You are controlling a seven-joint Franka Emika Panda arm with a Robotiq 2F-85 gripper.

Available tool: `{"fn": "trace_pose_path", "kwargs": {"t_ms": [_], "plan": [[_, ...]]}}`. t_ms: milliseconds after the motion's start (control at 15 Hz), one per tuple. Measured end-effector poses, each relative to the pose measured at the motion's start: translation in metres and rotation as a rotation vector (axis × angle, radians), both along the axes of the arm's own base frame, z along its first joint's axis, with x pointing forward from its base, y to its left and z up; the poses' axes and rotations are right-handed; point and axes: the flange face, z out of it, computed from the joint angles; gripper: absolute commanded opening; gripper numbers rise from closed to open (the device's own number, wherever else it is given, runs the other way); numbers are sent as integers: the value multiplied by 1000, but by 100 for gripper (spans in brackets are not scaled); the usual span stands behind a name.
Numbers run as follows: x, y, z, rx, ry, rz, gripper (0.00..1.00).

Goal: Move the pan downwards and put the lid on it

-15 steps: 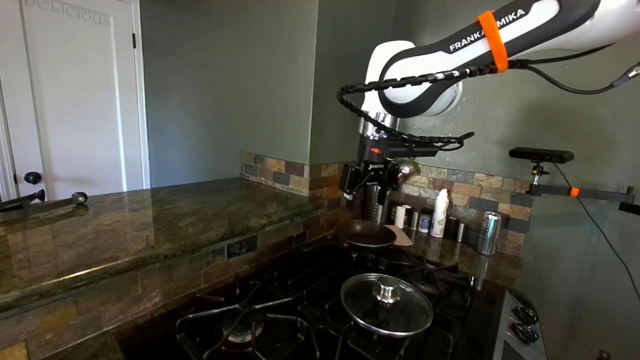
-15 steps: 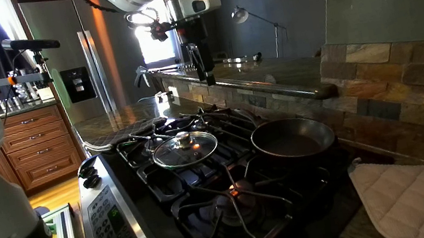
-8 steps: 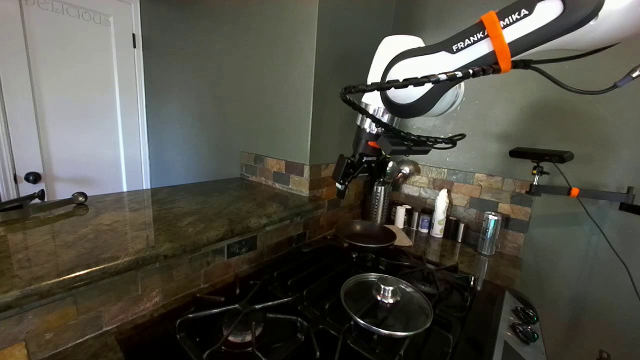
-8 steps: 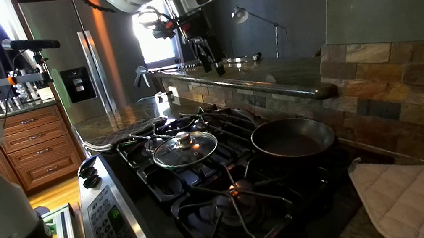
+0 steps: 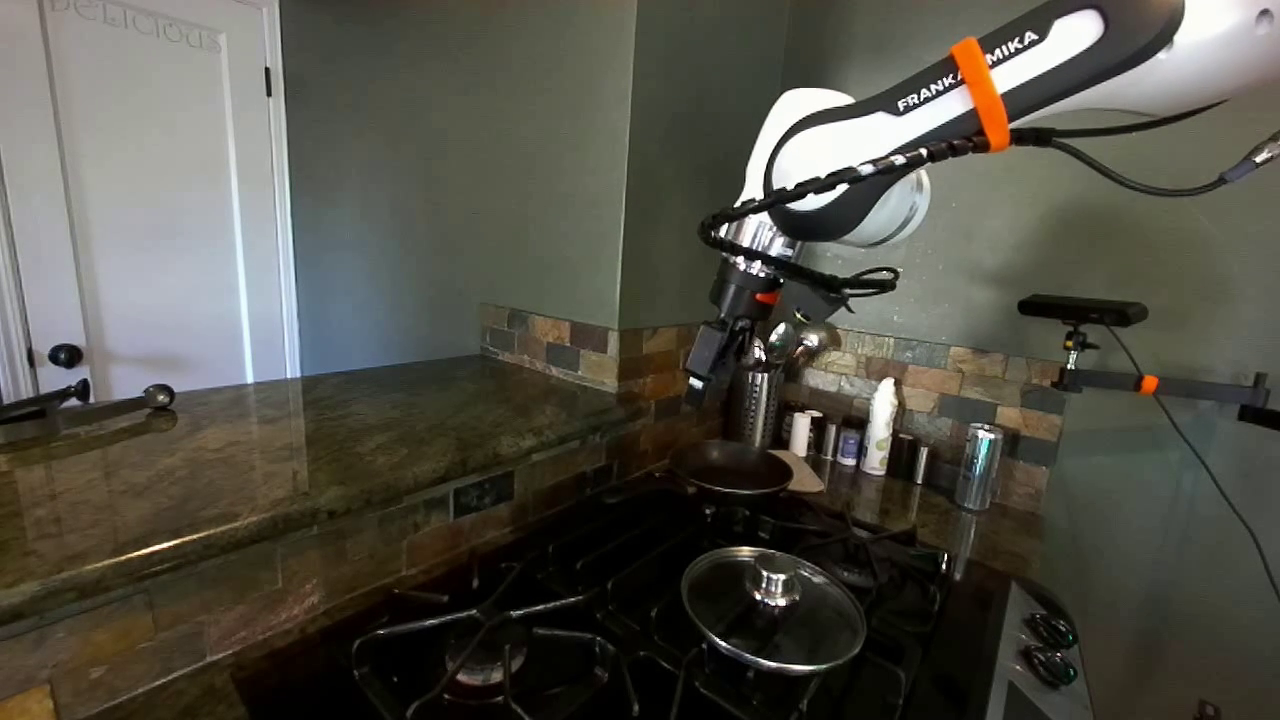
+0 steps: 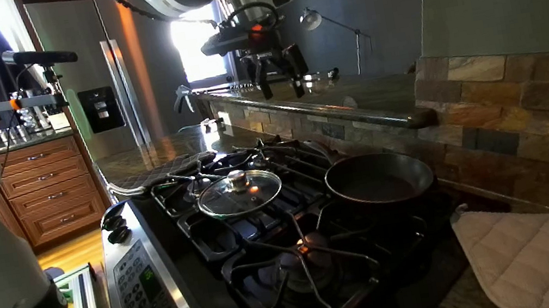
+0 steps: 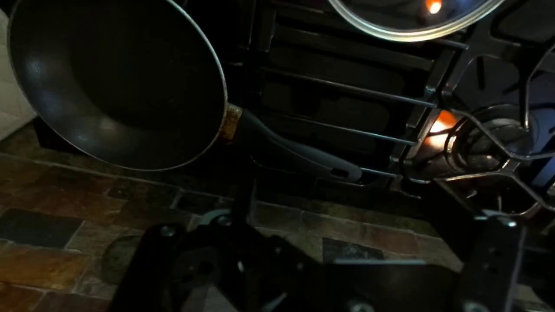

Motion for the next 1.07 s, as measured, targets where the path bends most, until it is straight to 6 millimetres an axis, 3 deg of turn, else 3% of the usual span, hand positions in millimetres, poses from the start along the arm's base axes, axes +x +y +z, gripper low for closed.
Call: {"fn": "trace_pose_path", "kwargs": {"t_ms": [600, 1067], "plan": [[3, 5, -34, -114, 75, 380, 100], [6, 5, -52, -128, 113, 417, 100]]}}
